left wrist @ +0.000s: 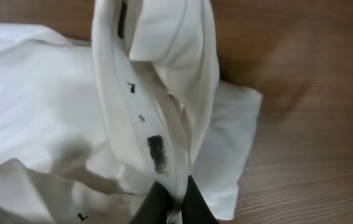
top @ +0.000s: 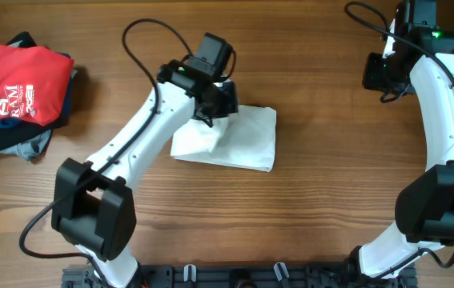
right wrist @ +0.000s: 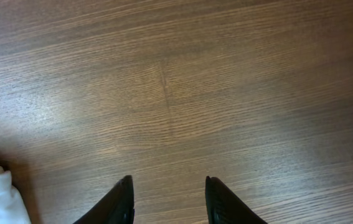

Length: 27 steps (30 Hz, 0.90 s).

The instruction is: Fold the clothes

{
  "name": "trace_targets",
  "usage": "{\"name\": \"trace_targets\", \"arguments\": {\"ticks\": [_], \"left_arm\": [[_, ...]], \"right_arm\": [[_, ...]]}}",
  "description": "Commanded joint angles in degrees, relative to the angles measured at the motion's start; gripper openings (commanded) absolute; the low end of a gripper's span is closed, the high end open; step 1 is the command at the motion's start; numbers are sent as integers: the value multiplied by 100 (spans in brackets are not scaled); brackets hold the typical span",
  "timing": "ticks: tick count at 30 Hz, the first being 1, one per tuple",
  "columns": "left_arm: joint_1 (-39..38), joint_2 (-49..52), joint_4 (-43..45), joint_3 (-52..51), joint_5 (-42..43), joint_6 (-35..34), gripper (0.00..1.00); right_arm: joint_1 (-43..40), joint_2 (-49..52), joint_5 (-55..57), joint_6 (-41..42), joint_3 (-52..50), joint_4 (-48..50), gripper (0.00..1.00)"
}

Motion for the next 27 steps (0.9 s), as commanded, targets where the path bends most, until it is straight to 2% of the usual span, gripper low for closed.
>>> {"name": "trace_targets", "arguments": {"ticks": [1, 7, 10, 11, 12, 13, 14, 18, 22, 24, 25, 27], "left_arm": [[-138, -20, 243, 92, -52, -205, 4], [-210, -13, 247, 92, -48, -264, 4], [-376, -13, 313, 92, 415, -518, 4], [-514, -13, 280, 90, 472, -791, 4], [-660, -13, 262, 92, 472, -896, 17], [-774, -13, 273, 92, 446, -894, 40], [-861, -15, 284, 92, 352, -892, 49], [-713, -109, 262, 92, 275, -885, 49], [-9, -431, 72, 92, -931, -870, 41], [527, -463, 70, 90, -999, -898, 20], [723, -389, 37, 87, -927, -911, 14], [876, -203, 0, 79, -509, -911, 11]], "right_arm": [[-7, 111, -52, -44, -11, -24, 38], [-7, 111, -55, -42, -11, -24, 38], [-7, 111, -52, -46, -11, -22, 38], [-7, 111, -52, -46, -11, -20, 38], [-7, 111, -52, -44, -11, -20, 38], [-7, 111, -52, -44, -9, -22, 38], [-7, 111, -52, -44, -11, -20, 38], [-7, 111, -52, -48, -11, -24, 38], [-7, 111, -699, -549, -11, 2, 37], [-7, 111, -1196, -791, -11, 66, 36], [-4, 111, -1193, -789, -11, 66, 36], [-7, 111, -1193, -789, -11, 72, 36]]}}
